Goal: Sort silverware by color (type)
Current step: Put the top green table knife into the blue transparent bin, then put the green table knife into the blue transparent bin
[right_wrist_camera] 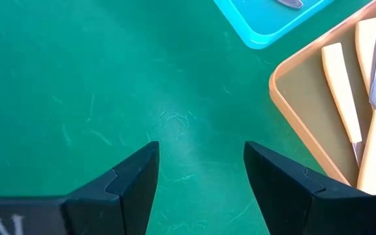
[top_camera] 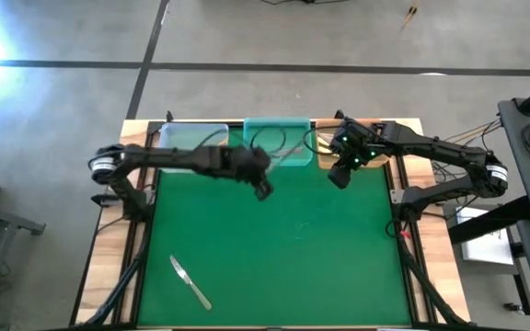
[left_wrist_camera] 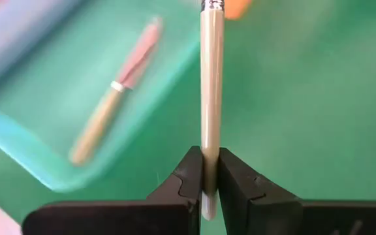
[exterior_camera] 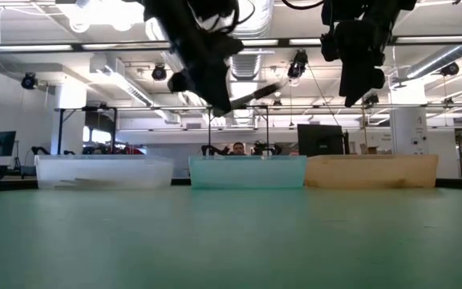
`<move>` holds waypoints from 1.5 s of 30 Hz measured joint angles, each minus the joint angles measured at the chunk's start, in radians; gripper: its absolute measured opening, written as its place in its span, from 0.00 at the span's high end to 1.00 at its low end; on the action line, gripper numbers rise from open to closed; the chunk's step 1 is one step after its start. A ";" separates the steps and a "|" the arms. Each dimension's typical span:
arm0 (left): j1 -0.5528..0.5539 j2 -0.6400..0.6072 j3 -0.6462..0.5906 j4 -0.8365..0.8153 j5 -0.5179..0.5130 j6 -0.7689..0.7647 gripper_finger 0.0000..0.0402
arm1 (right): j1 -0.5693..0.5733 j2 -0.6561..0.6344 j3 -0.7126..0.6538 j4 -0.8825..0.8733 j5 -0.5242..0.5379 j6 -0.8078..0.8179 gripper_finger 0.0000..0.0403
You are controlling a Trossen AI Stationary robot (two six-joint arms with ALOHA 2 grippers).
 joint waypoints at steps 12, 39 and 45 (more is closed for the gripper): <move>0.229 0.211 0.186 -0.076 0.011 0.127 0.98 | 0.000 0.000 0.000 0.019 0.000 0.000 0.47; 0.227 0.122 0.234 -0.401 0.203 0.240 0.81 | 0.000 0.000 0.000 0.025 0.000 0.000 0.47; 0.069 0.010 0.206 -0.544 0.202 -0.047 0.76 | 0.000 0.000 0.000 0.026 0.000 0.000 0.47</move>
